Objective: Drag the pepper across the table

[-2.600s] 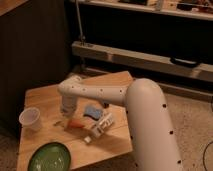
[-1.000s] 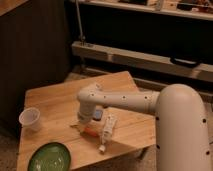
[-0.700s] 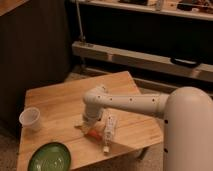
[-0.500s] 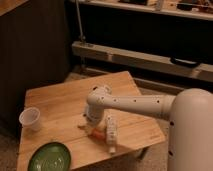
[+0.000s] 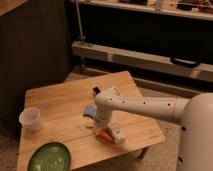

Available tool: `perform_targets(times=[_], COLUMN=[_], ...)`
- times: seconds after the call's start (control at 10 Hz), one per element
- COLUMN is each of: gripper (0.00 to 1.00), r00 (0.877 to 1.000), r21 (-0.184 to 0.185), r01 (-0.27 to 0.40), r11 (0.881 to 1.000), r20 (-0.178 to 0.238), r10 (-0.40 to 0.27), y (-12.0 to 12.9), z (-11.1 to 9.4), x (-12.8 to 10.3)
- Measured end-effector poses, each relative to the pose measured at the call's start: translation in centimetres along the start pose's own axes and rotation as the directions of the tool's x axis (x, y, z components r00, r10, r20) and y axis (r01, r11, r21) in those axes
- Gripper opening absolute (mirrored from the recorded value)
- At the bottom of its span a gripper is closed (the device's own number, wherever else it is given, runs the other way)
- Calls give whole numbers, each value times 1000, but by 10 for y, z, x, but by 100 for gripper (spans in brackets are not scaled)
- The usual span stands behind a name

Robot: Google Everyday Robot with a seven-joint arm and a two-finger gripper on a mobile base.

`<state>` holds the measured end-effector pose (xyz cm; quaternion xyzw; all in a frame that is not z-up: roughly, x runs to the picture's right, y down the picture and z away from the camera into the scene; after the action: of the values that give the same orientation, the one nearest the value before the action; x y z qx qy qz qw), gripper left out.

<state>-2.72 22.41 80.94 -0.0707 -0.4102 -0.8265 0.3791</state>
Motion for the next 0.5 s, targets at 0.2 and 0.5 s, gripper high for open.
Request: perform_targets(times=[0.2, 0.5], gripper=[14, 14], r00=[1000, 998], r21=[-12, -29], r01=[-27, -55], r11=[1000, 998], r20=[3, 20], r10=[27, 55], y=[11, 26], z=[-4, -4], x=[-9, -21])
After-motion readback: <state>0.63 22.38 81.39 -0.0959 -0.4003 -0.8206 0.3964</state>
